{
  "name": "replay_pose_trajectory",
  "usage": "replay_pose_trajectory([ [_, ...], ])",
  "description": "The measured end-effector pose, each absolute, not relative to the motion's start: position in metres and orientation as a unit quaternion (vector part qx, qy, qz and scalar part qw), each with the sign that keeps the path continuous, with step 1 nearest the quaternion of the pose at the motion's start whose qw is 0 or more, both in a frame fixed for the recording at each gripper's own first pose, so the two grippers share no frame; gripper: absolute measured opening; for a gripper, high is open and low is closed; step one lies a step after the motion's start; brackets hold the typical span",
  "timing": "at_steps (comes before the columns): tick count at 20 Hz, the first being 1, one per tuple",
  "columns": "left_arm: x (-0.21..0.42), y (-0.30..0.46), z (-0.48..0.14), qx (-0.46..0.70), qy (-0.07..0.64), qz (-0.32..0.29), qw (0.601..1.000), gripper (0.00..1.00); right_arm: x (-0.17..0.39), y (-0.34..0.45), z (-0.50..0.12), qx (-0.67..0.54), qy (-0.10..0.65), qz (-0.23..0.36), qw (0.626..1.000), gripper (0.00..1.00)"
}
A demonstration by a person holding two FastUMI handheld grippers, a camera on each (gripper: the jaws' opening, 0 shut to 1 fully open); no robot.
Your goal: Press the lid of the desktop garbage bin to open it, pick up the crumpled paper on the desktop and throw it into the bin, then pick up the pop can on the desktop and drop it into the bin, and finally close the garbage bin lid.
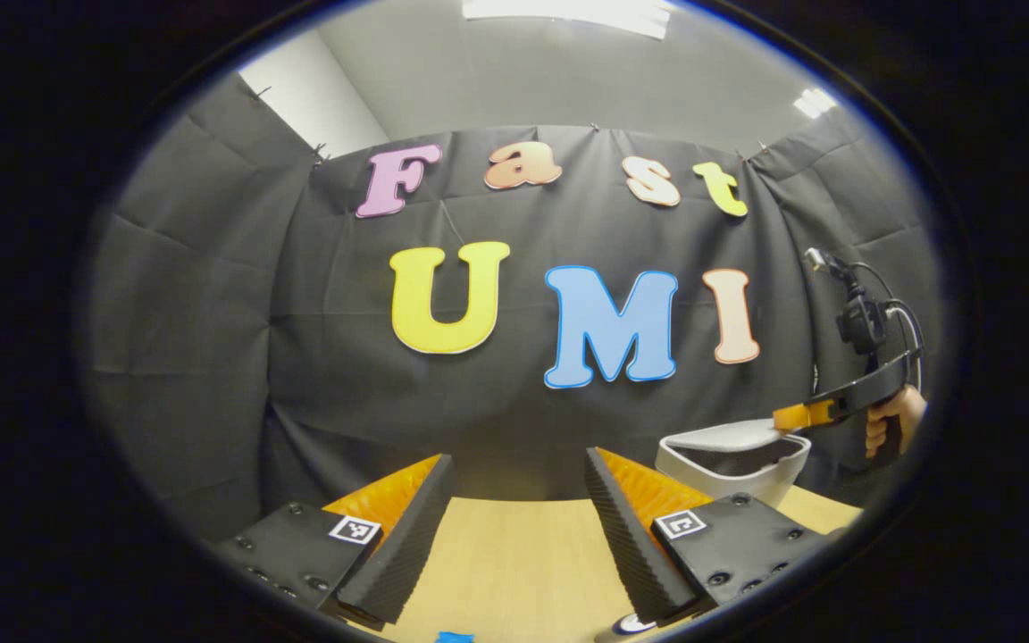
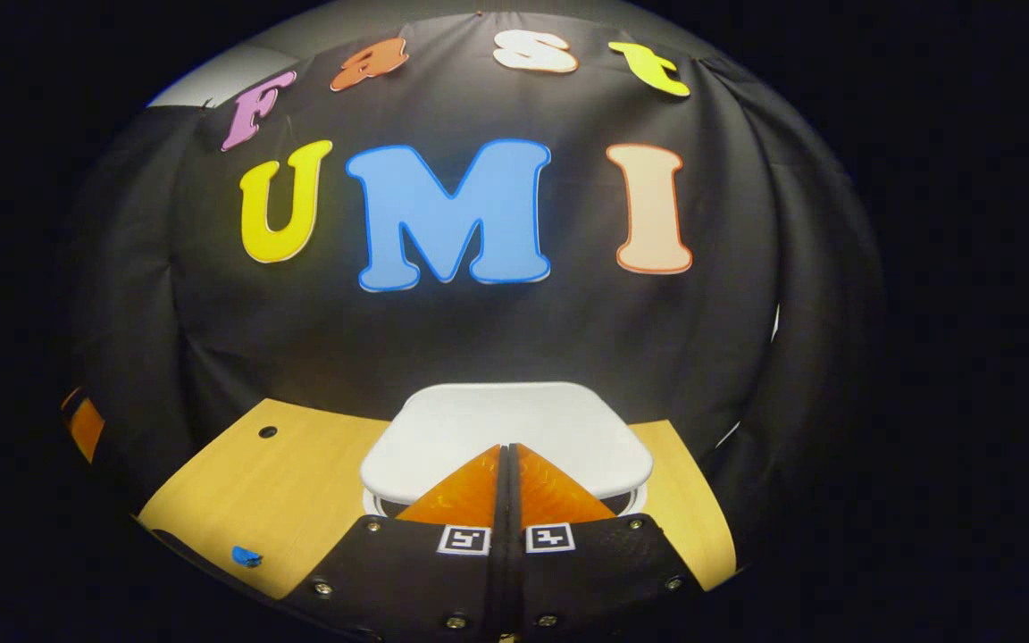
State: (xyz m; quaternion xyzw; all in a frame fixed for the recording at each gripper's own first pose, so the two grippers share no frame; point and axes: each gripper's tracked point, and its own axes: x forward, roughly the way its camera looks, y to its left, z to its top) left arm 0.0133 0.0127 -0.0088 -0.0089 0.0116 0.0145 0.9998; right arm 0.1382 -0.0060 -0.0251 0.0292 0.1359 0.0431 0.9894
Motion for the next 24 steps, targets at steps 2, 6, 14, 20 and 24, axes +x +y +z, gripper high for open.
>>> replay_pose_trajectory([
  [2,0.015,0.012,-0.006,-0.011,0.009,0.014,1.000,0.98,0.142,-0.006,-0.008,0.025,0.106,0.038,0.993,0.00],
  [6,0.015,0.017,0.000,-0.015,0.002,0.020,1.000,0.98,0.150,-0.010,0.025,0.029,0.052,0.025,0.998,0.00],
  [14,0.012,0.027,0.000,-0.014,0.002,0.031,0.999,0.96,0.147,-0.013,0.057,0.023,-0.008,0.009,1.000,0.00],
  [20,0.010,0.024,-0.003,-0.010,0.003,0.028,1.000,0.96,0.126,-0.006,0.067,-0.004,-0.026,0.013,1.000,0.00],
  [24,0.006,0.023,-0.005,-0.005,0.004,0.027,1.000,0.98,0.106,0.007,0.065,-0.015,-0.033,0.026,0.999,0.00],
])
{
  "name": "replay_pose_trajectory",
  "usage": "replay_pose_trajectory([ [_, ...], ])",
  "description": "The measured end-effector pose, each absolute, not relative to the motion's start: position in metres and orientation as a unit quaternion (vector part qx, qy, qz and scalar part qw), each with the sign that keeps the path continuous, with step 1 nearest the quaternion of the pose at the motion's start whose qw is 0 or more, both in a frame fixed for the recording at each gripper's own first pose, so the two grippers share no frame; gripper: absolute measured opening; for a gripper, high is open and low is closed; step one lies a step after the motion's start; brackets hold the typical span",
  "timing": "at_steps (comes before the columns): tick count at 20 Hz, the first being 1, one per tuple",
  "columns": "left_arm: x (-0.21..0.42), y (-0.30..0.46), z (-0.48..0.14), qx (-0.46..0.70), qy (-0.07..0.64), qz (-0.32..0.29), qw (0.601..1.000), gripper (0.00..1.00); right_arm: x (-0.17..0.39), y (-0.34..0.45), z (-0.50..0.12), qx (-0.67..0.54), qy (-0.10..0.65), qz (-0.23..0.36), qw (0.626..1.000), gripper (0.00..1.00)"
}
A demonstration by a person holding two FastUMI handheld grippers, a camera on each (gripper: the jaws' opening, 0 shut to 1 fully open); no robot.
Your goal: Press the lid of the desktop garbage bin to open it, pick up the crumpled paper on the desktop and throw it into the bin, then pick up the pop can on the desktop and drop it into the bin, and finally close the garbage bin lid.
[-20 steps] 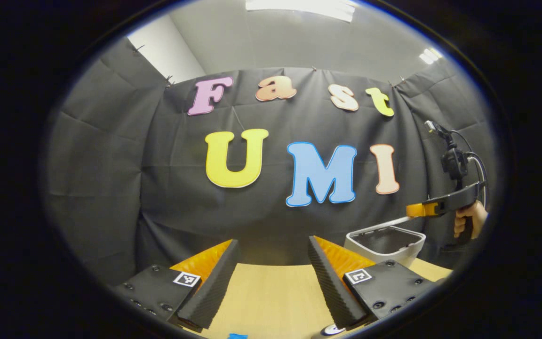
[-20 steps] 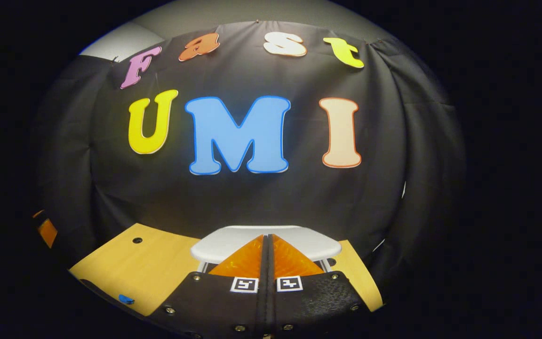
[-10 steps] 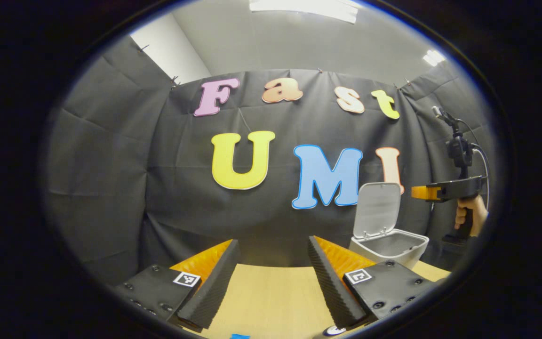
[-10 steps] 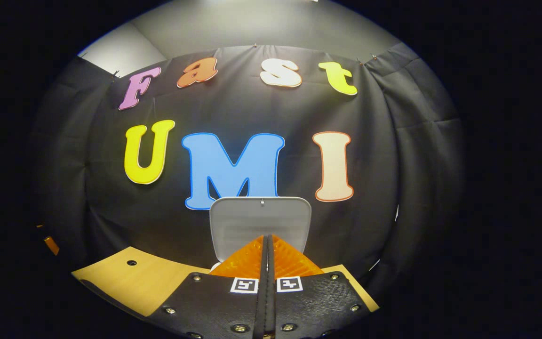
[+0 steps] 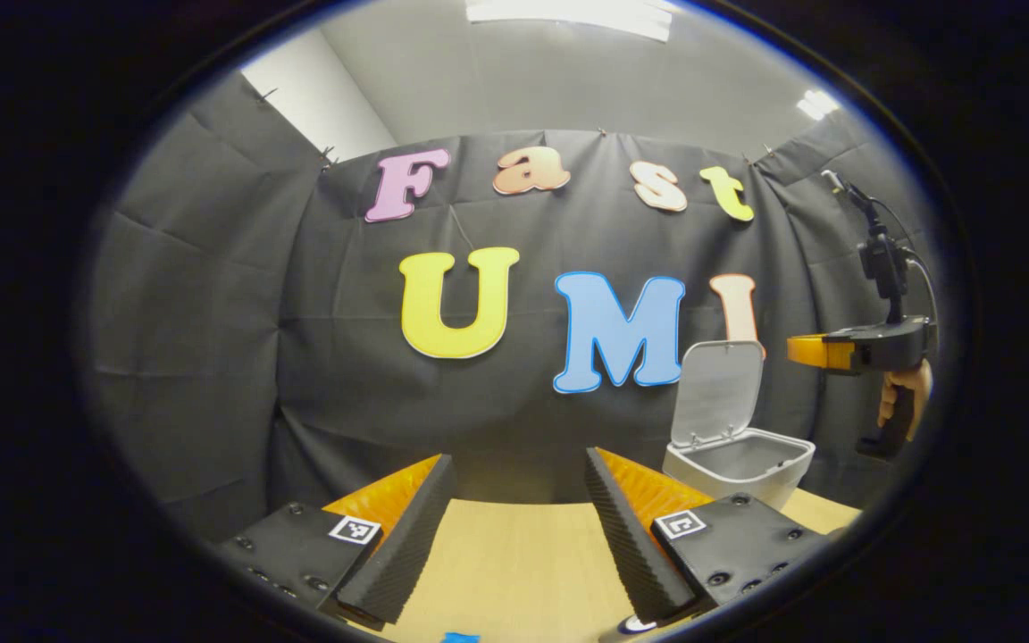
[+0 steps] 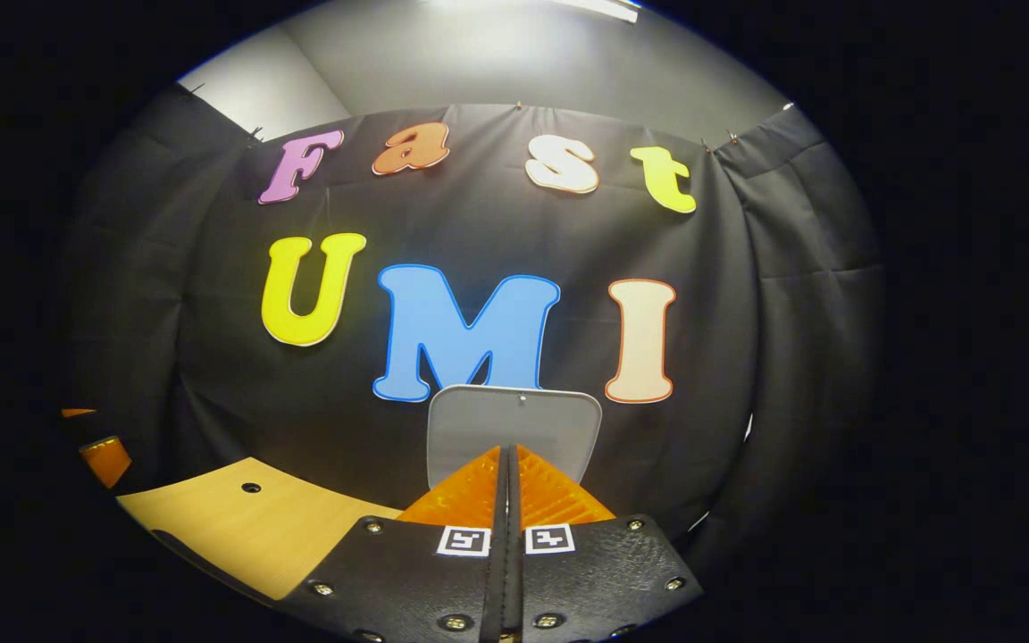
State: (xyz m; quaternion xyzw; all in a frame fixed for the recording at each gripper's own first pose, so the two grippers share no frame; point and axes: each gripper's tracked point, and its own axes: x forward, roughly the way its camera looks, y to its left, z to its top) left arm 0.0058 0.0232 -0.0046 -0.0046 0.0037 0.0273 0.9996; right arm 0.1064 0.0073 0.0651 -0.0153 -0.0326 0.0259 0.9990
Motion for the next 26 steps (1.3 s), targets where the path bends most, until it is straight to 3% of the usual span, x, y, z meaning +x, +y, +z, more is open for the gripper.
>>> replay_pose_trajectory([
  [2,0.002,0.024,-0.004,-0.003,0.003,0.027,1.000,0.96,0.098,0.014,0.062,-0.018,-0.031,0.031,0.999,0.01],
  [5,-0.001,0.026,-0.005,-0.002,0.003,0.027,1.000,0.98,0.087,0.019,0.056,-0.018,-0.026,0.034,0.999,0.18],
  [10,-0.004,0.029,-0.010,0.000,0.008,0.025,1.000,0.98,0.071,0.027,0.041,-0.014,-0.013,0.041,0.999,0.90],
  [12,-0.006,0.031,-0.014,-0.001,0.012,0.024,1.000,0.98,0.061,0.029,0.040,-0.006,-0.019,0.039,0.999,0.95],
  [20,-0.012,0.060,-0.054,-0.012,0.059,0.024,0.998,0.94,0.020,0.037,0.035,0.009,-0.042,0.041,0.998,0.95],
  [21,-0.013,0.067,-0.061,-0.014,0.067,0.025,0.997,0.93,0.015,0.035,0.032,0.003,-0.042,0.037,0.998,1.00],
  [22,-0.014,0.074,-0.068,-0.017,0.076,0.026,0.997,0.98,0.011,0.034,0.031,-0.004,-0.042,0.033,0.999,1.00],
  [23,-0.015,0.079,-0.076,-0.022,0.085,0.024,0.996,0.98,0.007,0.034,0.029,-0.007,-0.041,0.030,0.999,0.95],
  [26,-0.019,0.095,-0.099,-0.028,0.114,0.024,0.993,0.98,-0.005,0.034,0.025,-0.008,-0.039,0.027,0.999,0.95],
])
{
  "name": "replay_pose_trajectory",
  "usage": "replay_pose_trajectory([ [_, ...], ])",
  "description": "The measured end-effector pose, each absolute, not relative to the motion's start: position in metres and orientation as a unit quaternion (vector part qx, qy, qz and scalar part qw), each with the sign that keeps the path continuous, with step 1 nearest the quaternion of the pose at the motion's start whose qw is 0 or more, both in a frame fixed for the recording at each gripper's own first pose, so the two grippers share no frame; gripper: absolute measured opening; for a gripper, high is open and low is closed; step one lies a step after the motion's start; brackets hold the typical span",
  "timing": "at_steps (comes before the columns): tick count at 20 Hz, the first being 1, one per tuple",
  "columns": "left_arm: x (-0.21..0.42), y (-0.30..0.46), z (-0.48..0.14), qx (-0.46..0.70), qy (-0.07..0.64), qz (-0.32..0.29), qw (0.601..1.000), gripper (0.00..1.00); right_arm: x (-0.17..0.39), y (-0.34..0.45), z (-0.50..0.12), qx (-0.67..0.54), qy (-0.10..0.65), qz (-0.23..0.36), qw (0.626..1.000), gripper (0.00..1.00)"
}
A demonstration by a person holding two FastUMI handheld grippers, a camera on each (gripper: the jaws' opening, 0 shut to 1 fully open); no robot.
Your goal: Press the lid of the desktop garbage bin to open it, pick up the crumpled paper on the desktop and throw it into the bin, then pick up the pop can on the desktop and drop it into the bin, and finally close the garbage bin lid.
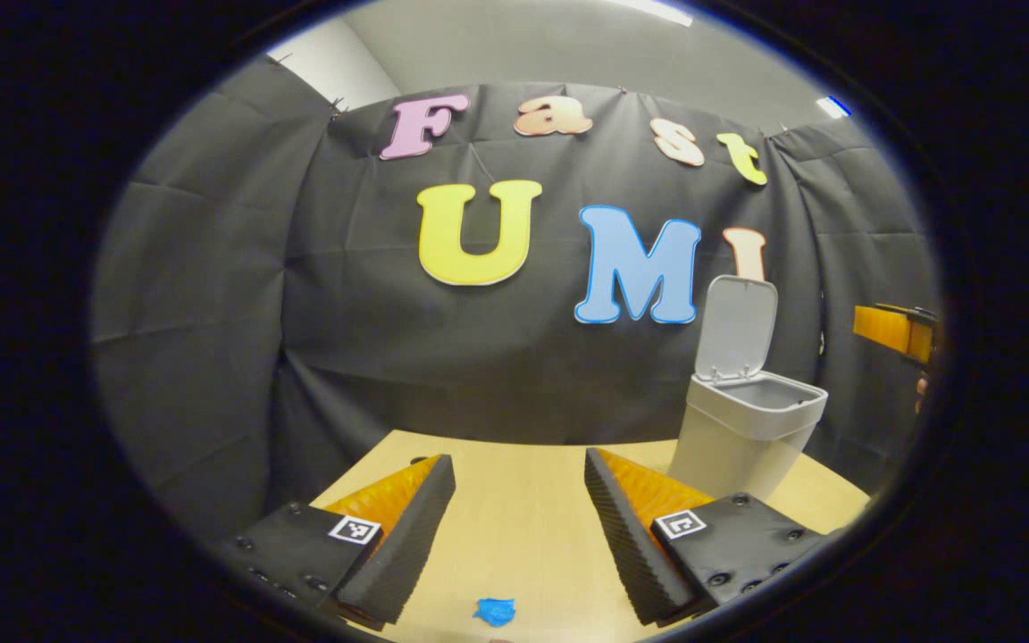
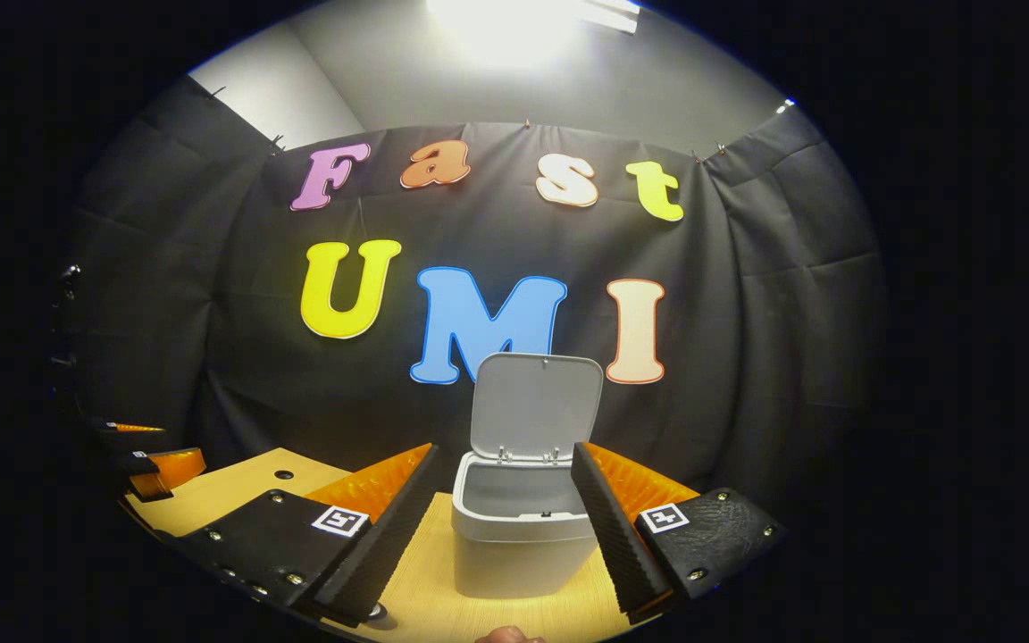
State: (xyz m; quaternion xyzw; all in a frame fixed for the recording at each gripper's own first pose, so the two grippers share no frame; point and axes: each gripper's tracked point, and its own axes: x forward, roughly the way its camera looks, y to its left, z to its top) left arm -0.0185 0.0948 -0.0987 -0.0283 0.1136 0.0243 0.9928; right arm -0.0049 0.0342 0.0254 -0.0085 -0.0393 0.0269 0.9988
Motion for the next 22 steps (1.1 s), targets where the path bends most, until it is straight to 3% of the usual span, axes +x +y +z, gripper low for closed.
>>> replay_pose_trajectory([
  [9,-0.041,0.106,-0.192,-0.029,0.205,0.001,0.978,0.99,-0.022,0.037,0.009,-0.009,-0.016,0.028,0.999,0.95],
  [10,-0.042,0.104,-0.206,-0.028,0.219,0.000,0.975,0.96,-0.023,0.037,0.008,-0.011,-0.015,0.026,0.999,1.00],
  [12,-0.046,0.103,-0.232,-0.029,0.244,-0.002,0.969,0.99,-0.027,0.037,0.007,-0.014,-0.013,0.023,1.000,1.00],
  [13,-0.048,0.102,-0.244,-0.033,0.255,-0.003,0.966,0.99,-0.027,0.037,0.005,-0.014,-0.011,0.021,1.000,0.95],
  [15,-0.050,0.103,-0.265,-0.036,0.276,0.001,0.960,0.99,-0.030,0.035,0.004,-0.013,-0.010,0.017,1.000,0.95],
  [16,-0.051,0.105,-0.277,-0.034,0.288,0.005,0.957,0.99,-0.031,0.034,0.003,-0.014,-0.009,0.014,1.000,1.00],
  [19,-0.049,0.109,-0.309,-0.032,0.324,0.015,0.945,0.99,-0.034,0.031,-0.001,-0.017,-0.002,0.006,1.000,0.95],
  [20,-0.049,0.109,-0.318,-0.032,0.334,0.017,0.942,0.99,-0.035,0.030,-0.002,-0.017,0.001,0.005,1.000,1.00],
  [21,-0.049,0.109,-0.328,-0.033,0.344,0.018,0.938,0.99,-0.035,0.029,-0.004,-0.016,0.004,0.003,1.000,0.95],
  [22,-0.051,0.109,-0.338,-0.034,0.358,0.019,0.933,0.96,-0.035,0.029,-0.004,-0.016,0.006,0.002,1.000,1.00],
])
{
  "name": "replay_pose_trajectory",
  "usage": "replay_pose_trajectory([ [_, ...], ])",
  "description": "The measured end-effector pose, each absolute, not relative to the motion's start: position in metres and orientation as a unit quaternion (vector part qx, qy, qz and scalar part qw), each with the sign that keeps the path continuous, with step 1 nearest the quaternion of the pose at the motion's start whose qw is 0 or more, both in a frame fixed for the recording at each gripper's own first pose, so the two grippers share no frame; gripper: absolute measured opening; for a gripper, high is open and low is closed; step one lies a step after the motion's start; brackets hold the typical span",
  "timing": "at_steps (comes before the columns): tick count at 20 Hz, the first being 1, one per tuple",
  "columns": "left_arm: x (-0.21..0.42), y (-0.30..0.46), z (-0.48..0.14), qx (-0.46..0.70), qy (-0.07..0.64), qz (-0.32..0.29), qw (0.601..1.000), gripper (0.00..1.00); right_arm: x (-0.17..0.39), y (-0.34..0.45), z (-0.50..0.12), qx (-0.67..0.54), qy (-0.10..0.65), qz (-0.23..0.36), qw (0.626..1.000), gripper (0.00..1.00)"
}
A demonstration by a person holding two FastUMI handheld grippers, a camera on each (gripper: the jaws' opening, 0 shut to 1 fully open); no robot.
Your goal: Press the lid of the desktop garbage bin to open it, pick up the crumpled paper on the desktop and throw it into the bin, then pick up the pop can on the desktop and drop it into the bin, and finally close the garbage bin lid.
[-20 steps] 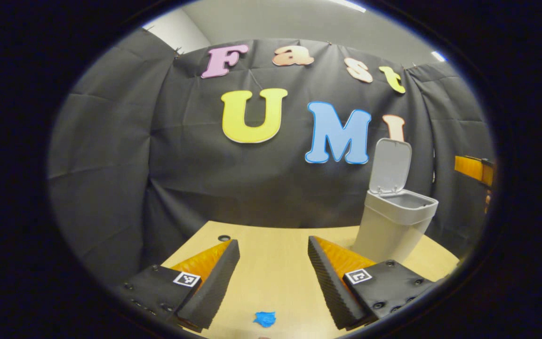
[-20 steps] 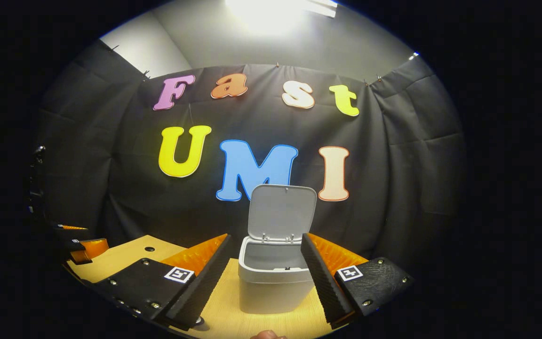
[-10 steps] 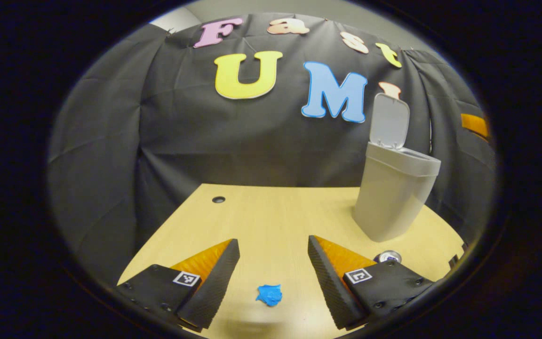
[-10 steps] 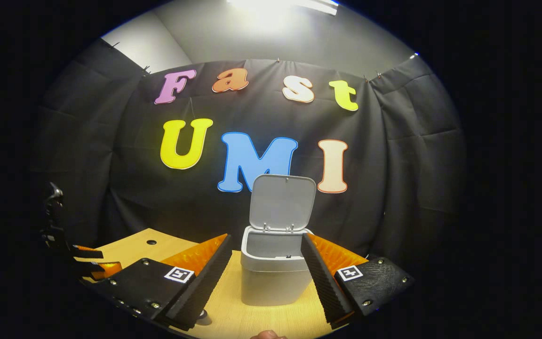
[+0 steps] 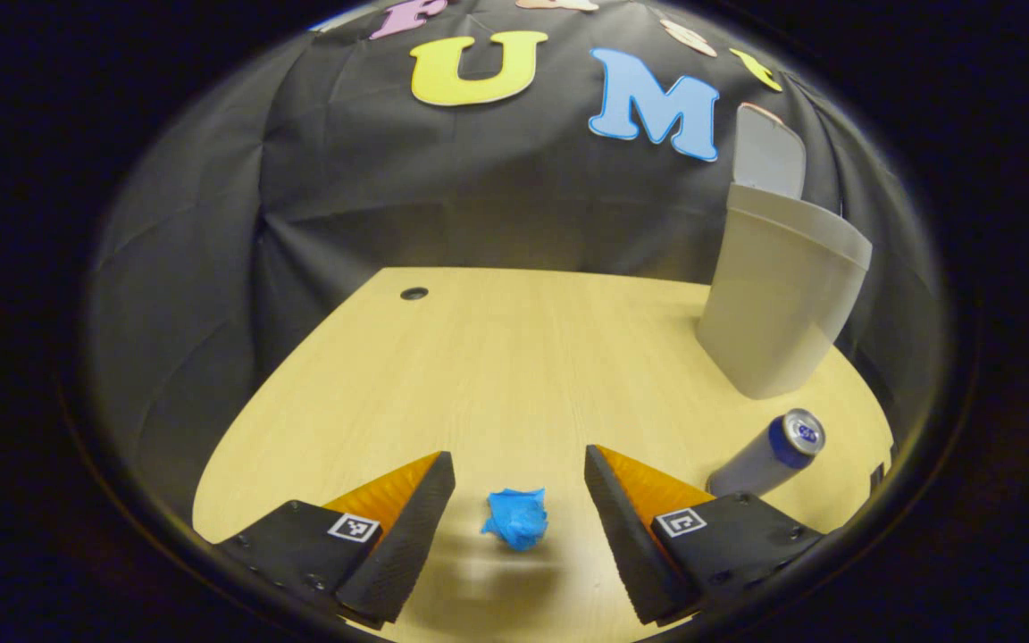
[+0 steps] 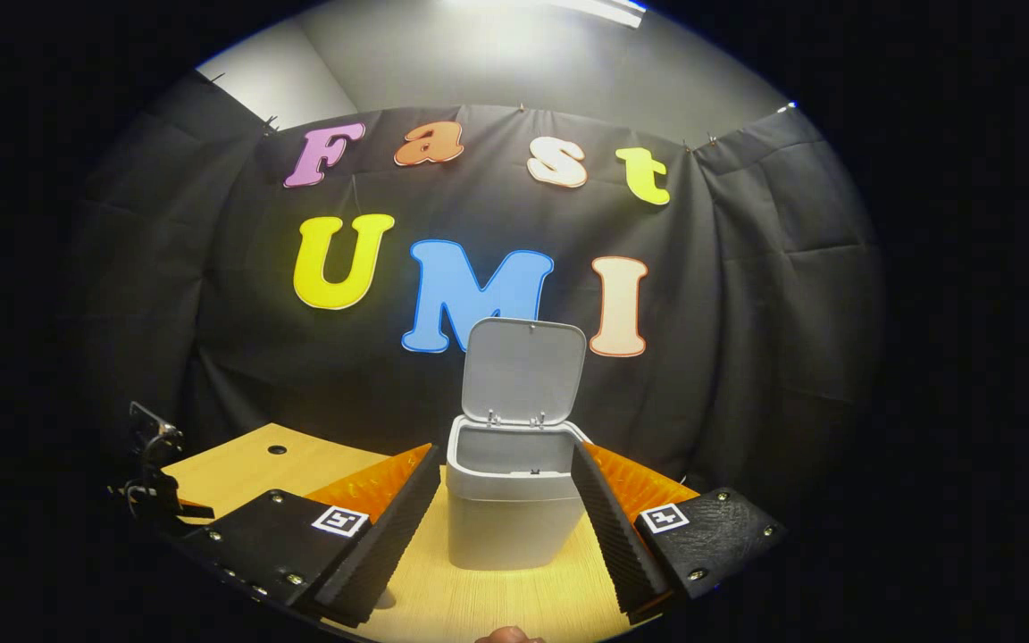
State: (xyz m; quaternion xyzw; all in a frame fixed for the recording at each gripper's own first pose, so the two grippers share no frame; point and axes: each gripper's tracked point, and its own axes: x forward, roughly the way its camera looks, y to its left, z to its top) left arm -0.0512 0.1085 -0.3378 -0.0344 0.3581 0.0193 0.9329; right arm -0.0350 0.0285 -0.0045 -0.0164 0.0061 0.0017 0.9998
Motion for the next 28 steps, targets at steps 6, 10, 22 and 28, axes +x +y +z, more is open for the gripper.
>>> replay_pose_trajectory([
  [6,-0.056,0.116,-0.388,-0.039,0.431,0.027,0.901,0.94,-0.038,0.029,-0.007,-0.026,0.013,-0.002,1.000,0.95],
  [10,-0.060,0.119,-0.407,-0.030,0.460,0.025,0.887,0.96,-0.040,0.028,-0.012,-0.024,0.021,-0.001,1.000,0.95],
  [22,-0.066,0.116,-0.424,-0.006,0.479,0.020,0.878,0.77,-0.040,0.017,-0.019,-0.004,0.031,-0.009,0.999,0.95],
  [28,-0.061,0.119,-0.421,-0.009,0.475,0.019,0.880,0.56,-0.040,0.015,-0.020,-0.003,0.031,-0.006,0.999,0.95],
])
